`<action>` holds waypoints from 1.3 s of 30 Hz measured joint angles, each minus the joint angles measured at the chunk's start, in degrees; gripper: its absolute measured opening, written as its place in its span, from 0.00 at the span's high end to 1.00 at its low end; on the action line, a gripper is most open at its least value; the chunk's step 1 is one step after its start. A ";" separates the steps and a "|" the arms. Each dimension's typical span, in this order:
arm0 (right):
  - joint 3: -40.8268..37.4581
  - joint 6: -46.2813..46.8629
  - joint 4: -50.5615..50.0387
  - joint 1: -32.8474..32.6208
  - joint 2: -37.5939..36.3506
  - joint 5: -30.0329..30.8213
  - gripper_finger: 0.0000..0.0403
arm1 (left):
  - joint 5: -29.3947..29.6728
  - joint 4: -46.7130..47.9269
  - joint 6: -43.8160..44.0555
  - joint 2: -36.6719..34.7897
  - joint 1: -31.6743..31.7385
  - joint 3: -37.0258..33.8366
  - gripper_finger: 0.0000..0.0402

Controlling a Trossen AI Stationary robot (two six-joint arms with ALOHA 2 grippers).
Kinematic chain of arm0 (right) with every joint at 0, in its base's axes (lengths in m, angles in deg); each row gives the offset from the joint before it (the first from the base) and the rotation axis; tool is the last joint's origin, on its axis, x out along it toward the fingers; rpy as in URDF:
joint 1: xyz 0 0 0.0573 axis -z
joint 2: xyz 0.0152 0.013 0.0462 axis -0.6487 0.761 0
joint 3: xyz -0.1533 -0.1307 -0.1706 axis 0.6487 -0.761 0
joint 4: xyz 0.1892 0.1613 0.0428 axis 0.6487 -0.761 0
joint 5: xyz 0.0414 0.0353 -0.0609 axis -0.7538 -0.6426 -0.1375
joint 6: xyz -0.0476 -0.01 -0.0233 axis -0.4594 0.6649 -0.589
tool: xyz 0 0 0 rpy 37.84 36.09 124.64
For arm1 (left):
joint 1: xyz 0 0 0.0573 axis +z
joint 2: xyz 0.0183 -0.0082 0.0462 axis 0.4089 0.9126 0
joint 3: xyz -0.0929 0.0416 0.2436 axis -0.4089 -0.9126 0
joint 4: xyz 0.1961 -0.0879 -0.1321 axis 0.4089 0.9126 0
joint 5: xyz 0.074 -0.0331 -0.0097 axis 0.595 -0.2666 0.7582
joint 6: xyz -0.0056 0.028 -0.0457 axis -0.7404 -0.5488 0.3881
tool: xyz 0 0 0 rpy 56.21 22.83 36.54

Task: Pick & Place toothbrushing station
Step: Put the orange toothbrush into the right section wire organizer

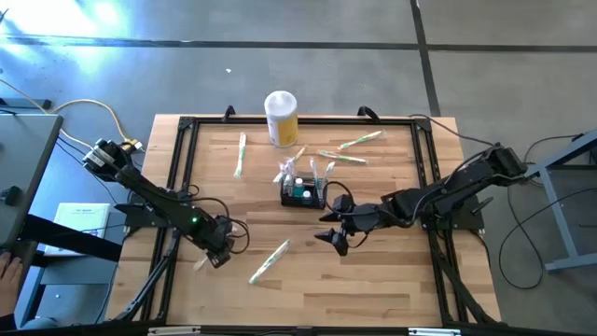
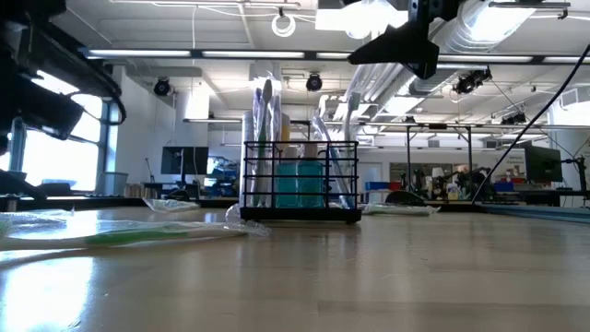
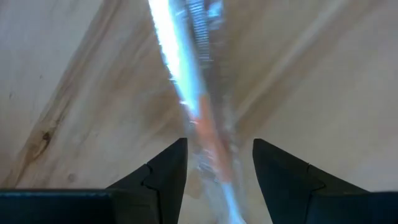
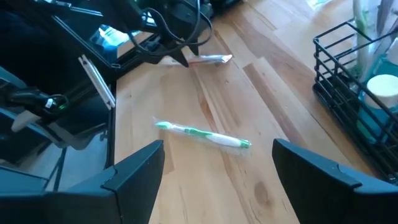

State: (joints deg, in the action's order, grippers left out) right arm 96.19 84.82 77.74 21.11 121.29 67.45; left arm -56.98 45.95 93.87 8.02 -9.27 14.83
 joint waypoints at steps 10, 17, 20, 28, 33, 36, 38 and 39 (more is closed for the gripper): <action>-0.02 -0.09 0.07 0.00 0.02 0.82 0.28 | -0.76 -2.99 4.56 -0.17 0.02 -4.49 0.56; -0.02 -0.20 0.15 0.11 0.02 1.13 0.28 | 1.23 -3.22 3.41 -0.13 -0.02 -4.54 0.58; -0.01 -0.20 0.15 0.47 0.04 1.11 0.28 | 1.76 -2.93 3.38 -0.12 -0.04 -4.61 0.65; -0.02 -0.66 0.14 0.79 0.04 1.16 0.28 | 2.08 -2.06 2.87 -0.13 0.00 -4.72 0.96; -0.02 -0.68 0.13 0.79 0.04 1.12 0.28 | 2.33 -1.68 2.94 -0.11 -0.02 -4.57 0.97; -0.02 -0.68 0.13 0.76 0.04 0.96 0.28 | 2.58 -0.32 2.44 0.08 -0.02 -3.00 0.98; -0.02 -0.68 0.13 0.76 0.04 0.86 0.28 | 3.30 0.48 0.80 0.26 -0.02 -1.21 0.98; -0.02 -0.68 0.13 0.76 0.06 0.67 0.28 | 4.02 1.43 -0.26 0.24 0.01 0.28 0.99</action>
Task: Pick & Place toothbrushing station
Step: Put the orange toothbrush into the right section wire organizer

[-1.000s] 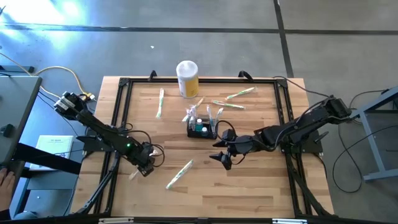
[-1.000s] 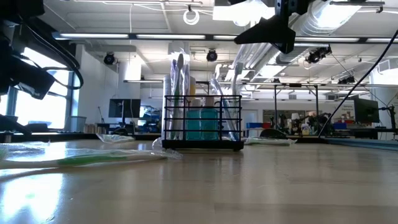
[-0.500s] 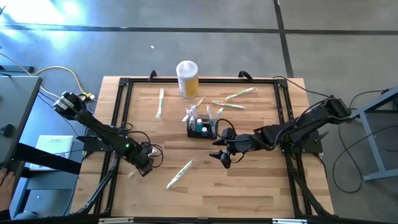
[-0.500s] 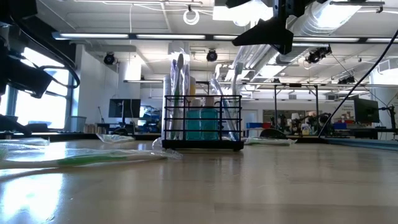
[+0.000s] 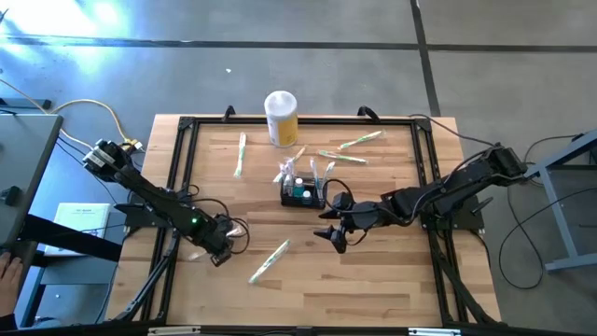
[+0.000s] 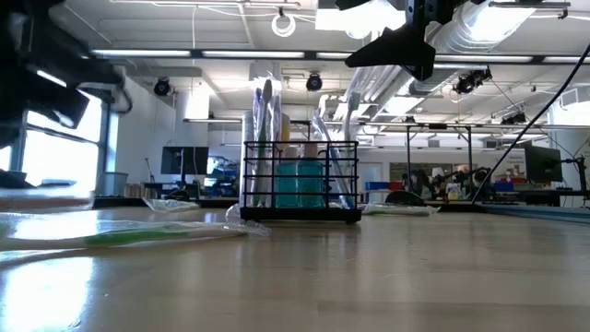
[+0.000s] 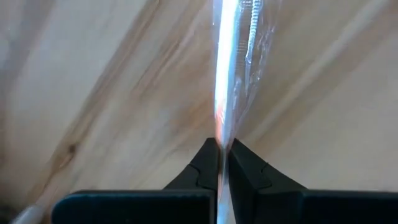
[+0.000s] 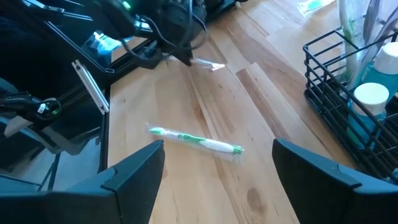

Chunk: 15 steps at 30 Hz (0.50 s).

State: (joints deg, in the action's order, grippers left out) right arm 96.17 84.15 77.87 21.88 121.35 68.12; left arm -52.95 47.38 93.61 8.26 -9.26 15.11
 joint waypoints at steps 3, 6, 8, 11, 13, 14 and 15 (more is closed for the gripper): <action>0.00 0.00 0.00 0.00 -0.06 -0.47 0.28 | 1.52 3.77 -2.94 -0.22 0.01 3.96 0.99; 0.01 0.12 0.09 0.21 -0.19 -1.71 0.28 | 3.15 7.97 -6.12 -0.19 0.01 7.91 0.99; 0.00 0.31 0.53 0.35 -0.20 -2.96 0.28 | 4.01 10.89 -8.14 -0.20 0.01 10.26 0.99; 0.00 0.17 3.39 0.92 -0.21 -6.65 0.28 | 6.02 18.00 -10.54 -0.20 0.01 13.23 0.99; 0.00 0.49 6.00 1.93 -0.24 -9.60 0.28 | 7.21 22.77 -11.39 -0.20 0.03 15.50 0.99; 0.00 0.53 7.53 2.47 -0.24 -11.20 0.28 | 8.06 24.96 -12.00 -0.22 0.03 16.64 0.99; 0.00 0.60 9.29 3.01 -0.24 -12.62 0.28 | 9.07 26.69 -12.55 -0.24 0.01 17.91 0.99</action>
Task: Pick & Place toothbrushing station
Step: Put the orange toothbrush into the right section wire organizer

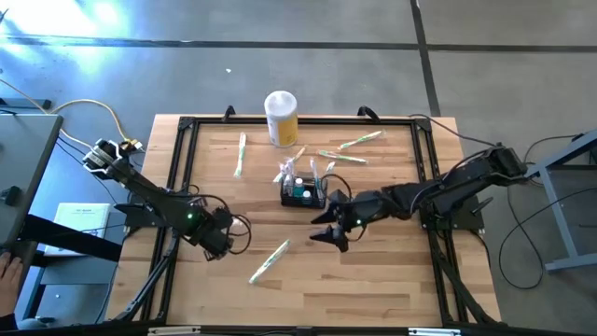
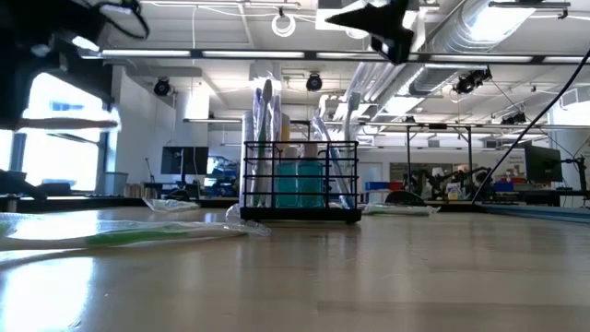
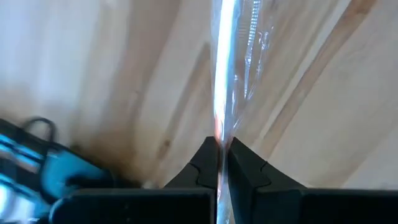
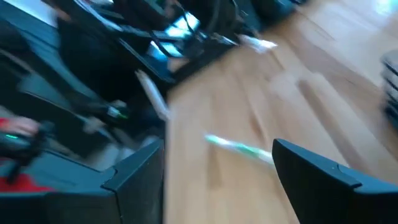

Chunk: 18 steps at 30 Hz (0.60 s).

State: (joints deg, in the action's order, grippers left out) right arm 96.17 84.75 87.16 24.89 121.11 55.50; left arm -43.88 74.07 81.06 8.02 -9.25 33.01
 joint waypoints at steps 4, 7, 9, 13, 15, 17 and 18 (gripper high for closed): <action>0.00 1.30 7.22 2.40 -0.07 -7.01 0.28 | 4.82 5.51 -1.33 -0.02 0.00 5.31 0.99; 0.00 3.94 11.00 4.20 -0.07 -10.98 0.28 | 9.12 7.99 -3.36 -0.07 0.00 9.43 0.99; 0.00 4.40 13.27 5.43 -0.07 -12.64 0.28 | 12.23 10.30 -4.97 -0.07 -0.01 12.11 0.99; 0.00 3.79 18.95 7.60 -0.07 -14.62 0.28 | 19.11 13.45 -7.33 -0.09 -0.02 17.51 0.99; 0.00 2.97 21.80 8.59 -0.07 -15.57 0.28 | 22.69 13.87 -8.51 -0.11 -0.02 19.98 0.99; 0.00 2.54 23.80 9.59 -0.07 -16.23 0.28 | 26.27 14.57 -9.65 -0.11 -0.02 22.19 0.99; 0.00 2.48 24.53 10.21 -0.07 -16.82 0.28 | 28.00 14.72 -10.29 -0.11 -0.02 23.31 0.99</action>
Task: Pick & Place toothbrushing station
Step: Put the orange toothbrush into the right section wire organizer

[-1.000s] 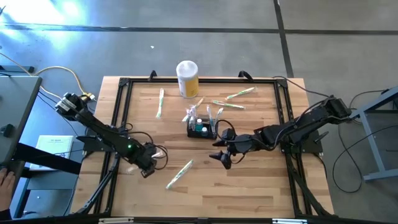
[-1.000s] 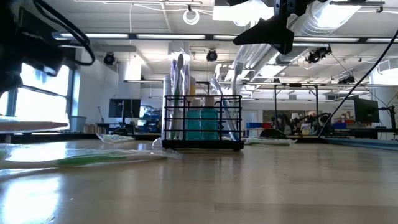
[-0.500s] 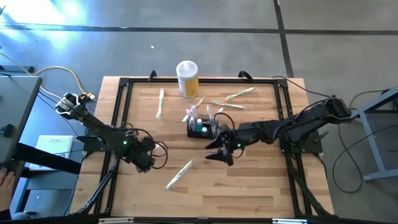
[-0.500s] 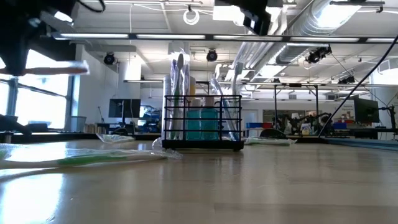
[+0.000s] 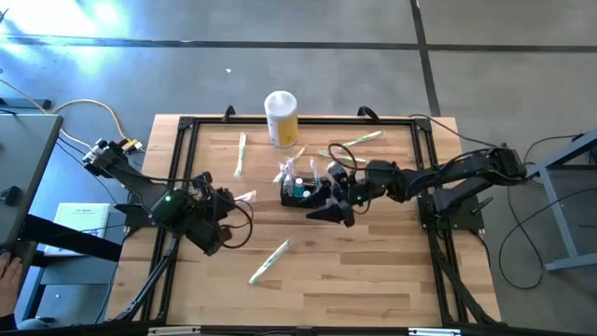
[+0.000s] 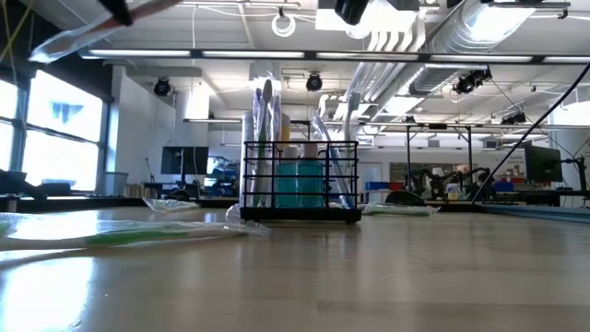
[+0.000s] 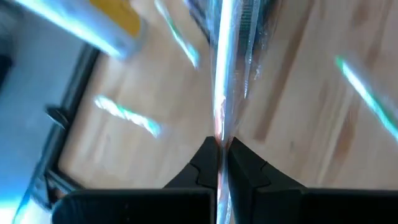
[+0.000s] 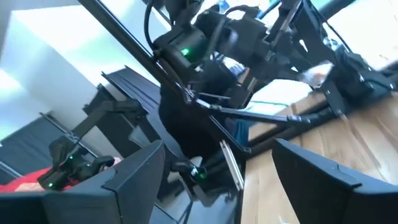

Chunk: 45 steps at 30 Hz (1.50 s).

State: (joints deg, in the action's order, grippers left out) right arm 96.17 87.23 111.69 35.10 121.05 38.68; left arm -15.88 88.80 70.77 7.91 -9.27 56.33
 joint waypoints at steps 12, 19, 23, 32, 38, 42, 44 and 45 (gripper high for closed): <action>0.00 0.49 9.23 11.67 0.00 -14.74 0.28 | 25.71 -1.74 -16.31 -0.04 0.04 9.73 0.99; 0.00 2.88 11.90 19.97 -0.01 -25.93 0.28 | 33.20 -22.65 -53.17 0.85 2.32 10.61 0.98; 0.00 2.87 14.50 23.07 -0.02 -29.75 0.28 | 33.32 -39.18 -74.63 2.99 5.86 10.61 0.98; 0.00 11.38 22.95 29.52 -0.07 -38.86 0.28 | 34.97 -65.37 -115.66 10.42 13.92 10.61 0.97; 0.00 19.04 25.64 33.03 -0.07 -46.63 0.28 | 28.03 -78.54 -128.07 17.46 16.96 10.59 0.97; 0.00 19.39 25.81 34.94 -0.56 -47.91 0.28 | 25.27 -82.99 -132.48 19.71 18.88 10.56 0.97; 0.00 18.84 25.90 35.78 -0.81 -48.11 0.28 | 25.38 -83.31 -133.41 19.57 19.69 11.34 0.97; 0.00 18.53 26.03 36.25 -0.98 -48.66 0.28 | 25.36 -82.94 -133.47 19.49 20.04 12.15 0.97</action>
State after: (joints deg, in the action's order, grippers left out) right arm 96.17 105.76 137.72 71.35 120.07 -9.98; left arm 9.49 5.85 -62.70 27.40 10.77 68.48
